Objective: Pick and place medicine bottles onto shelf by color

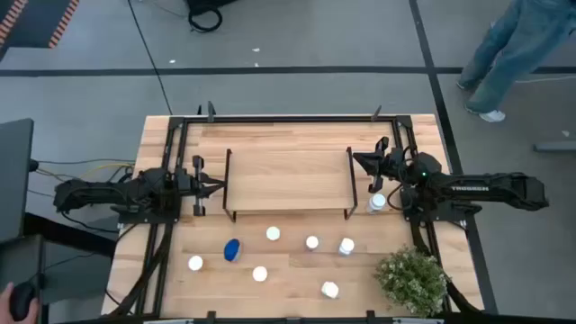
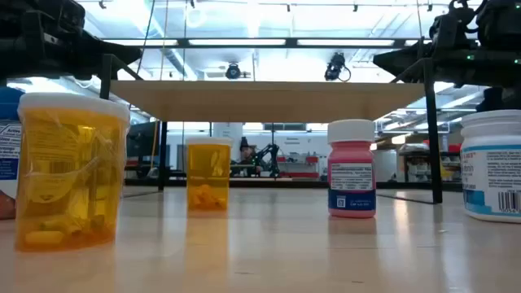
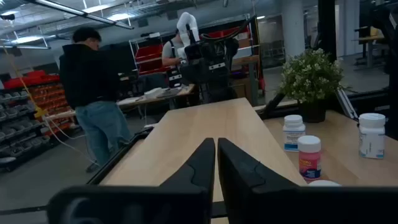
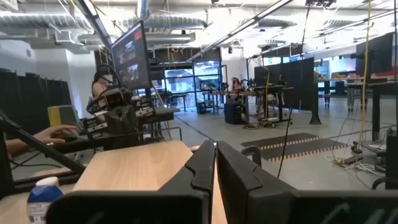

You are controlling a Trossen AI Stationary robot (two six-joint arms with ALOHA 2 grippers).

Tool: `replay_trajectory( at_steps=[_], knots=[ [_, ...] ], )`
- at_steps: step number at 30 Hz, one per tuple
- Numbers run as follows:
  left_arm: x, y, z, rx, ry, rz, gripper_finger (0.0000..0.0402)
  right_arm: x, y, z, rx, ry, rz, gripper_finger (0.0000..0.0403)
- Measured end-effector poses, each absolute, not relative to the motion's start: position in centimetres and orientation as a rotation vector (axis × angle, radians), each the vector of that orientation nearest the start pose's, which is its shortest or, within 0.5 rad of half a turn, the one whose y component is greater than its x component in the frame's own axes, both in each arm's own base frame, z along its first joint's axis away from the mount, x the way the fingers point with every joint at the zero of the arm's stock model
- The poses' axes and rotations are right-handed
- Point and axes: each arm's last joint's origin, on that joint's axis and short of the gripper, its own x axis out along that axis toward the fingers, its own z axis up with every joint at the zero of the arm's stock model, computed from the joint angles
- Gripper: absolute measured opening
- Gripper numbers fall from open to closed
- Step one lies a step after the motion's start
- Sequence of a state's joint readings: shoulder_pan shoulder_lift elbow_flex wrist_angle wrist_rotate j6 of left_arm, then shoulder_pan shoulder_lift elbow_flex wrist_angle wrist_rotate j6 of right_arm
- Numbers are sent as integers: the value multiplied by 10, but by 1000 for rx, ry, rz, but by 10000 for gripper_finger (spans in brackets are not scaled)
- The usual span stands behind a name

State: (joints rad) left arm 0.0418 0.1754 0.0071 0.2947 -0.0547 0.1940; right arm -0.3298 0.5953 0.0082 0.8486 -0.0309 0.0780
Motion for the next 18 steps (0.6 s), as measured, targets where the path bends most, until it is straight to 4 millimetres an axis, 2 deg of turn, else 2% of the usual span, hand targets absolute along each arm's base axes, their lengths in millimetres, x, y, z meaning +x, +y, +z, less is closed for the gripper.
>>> replay_trajectory(
  at_steps=[10, 18],
  knots=[
    [107, 6, 180, 193, -116, 108, 36, 125, -42, 191, 30, -270, -287, 23],
    [107, 6, 180, 193, -117, 109, 27, 125, -42, 191, 30, -270, -287, 23]
  ],
)
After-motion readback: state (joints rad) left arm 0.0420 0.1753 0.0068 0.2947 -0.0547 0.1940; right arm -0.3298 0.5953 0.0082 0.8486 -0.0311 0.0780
